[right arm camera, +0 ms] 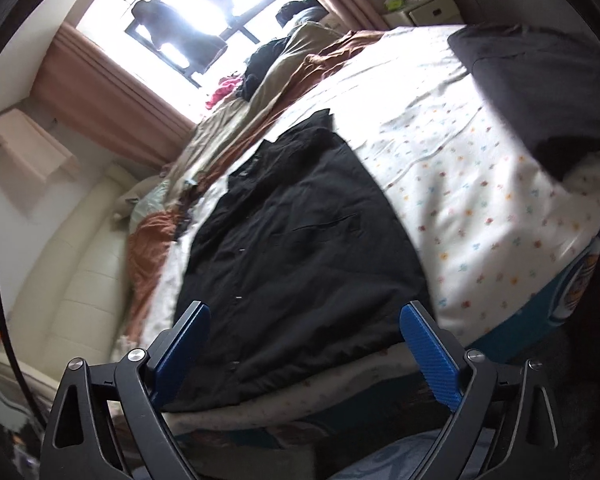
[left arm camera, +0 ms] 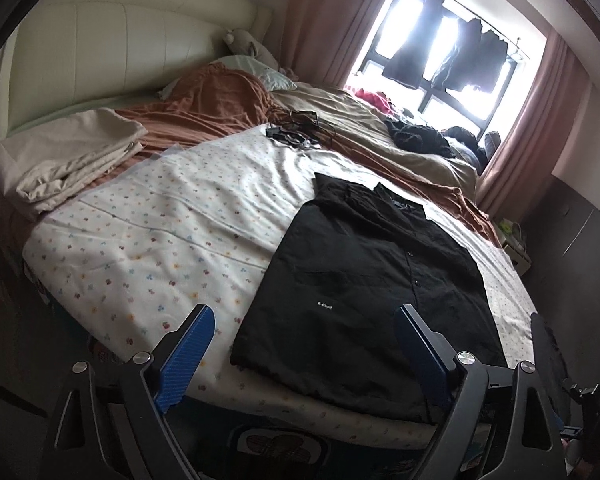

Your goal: Fold large clothes

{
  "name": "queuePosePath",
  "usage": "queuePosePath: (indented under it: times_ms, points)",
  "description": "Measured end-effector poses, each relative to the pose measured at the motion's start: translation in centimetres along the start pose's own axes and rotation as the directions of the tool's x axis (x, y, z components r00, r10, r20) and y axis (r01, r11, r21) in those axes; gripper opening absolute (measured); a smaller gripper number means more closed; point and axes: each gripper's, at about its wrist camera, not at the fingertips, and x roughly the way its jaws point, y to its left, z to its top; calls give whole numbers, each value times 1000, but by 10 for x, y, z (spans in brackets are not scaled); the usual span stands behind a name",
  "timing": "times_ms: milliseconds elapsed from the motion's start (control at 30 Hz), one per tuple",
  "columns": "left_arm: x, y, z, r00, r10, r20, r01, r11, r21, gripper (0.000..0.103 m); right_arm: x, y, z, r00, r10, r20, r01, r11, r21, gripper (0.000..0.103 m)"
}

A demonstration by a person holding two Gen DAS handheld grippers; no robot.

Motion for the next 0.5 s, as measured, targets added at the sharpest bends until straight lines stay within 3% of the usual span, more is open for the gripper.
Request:
queuePosePath:
  times_ms: [67, 133, 233, 367, 500]
  points:
    - [5, 5, -6, 1000, 3, -12, -3, 1000, 1, 88, 4, -4, -4, 1000, -2, -5, 2, 1000, 1, 96]
    - [11, 13, -9, 999, 0, -32, 0, 1000, -15, 81, 11, -11, -9, 999, -35, -18, 35, 999, 5, 87]
    - [25, 27, -16, 998, 22, -59, -24, 999, -31, 79, 22, -28, -14, 999, -23, -46, 26, 998, 53, 82]
    - [52, 55, -30, 990, -7, -138, -9, 993, -119, 61, 26, -44, -15, 1000, -14, -21, 15, 996, 88, 82]
    - [60, 66, -28, 985, -56, -163, 26, 983, -183, 56, 35, -56, -15, 1000, 0, -17, 2, 992, 123, 75]
